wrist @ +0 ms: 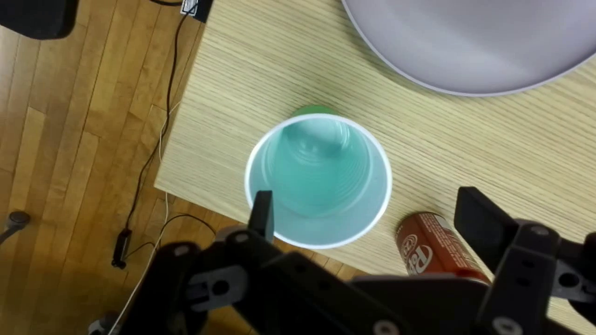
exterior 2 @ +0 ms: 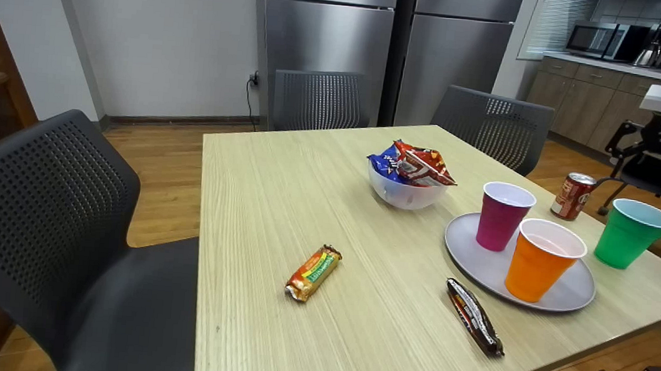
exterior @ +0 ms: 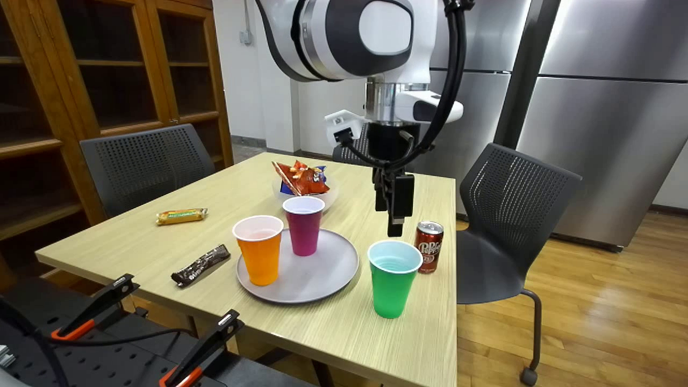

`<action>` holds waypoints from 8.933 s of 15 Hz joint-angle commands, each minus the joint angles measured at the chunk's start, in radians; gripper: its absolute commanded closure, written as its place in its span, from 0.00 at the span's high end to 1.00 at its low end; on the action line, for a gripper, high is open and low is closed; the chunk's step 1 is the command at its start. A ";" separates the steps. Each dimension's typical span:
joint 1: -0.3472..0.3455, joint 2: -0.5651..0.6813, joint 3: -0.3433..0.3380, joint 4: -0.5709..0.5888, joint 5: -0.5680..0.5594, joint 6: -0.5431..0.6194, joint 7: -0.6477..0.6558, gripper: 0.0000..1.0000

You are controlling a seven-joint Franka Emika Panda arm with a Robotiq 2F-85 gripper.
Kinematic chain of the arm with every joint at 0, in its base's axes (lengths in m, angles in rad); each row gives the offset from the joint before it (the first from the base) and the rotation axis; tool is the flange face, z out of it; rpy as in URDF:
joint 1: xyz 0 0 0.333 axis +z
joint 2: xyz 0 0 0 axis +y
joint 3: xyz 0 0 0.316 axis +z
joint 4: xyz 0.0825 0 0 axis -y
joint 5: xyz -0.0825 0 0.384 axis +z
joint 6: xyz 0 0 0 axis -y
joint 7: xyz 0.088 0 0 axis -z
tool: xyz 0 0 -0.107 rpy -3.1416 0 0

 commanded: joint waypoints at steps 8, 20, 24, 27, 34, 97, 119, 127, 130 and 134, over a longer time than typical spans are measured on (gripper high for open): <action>-0.068 -0.041 -0.023 -0.081 -0.026 0.006 0.047 1.00; -0.104 0.084 0.007 -0.014 0.117 0.035 0.004 1.00; -0.115 0.140 0.022 0.025 0.186 0.042 -0.004 1.00; -0.126 0.181 0.032 0.054 0.221 0.035 -0.005 1.00; -0.128 0.230 0.029 0.095 0.234 0.026 0.000 0.49; 0.000 0.038 0.198 -0.176 0.204 0.175 -0.148 0.01; -0.029 -0.094 0.180 -0.228 0.191 0.163 -0.184 1.00; -0.025 -0.217 0.190 -0.273 0.184 0.178 -0.210 1.00; -0.018 -0.275 0.201 -0.300 0.176 0.182 -0.214 1.00; -0.022 -0.250 0.215 -0.268 0.175 0.170 -0.190 1.00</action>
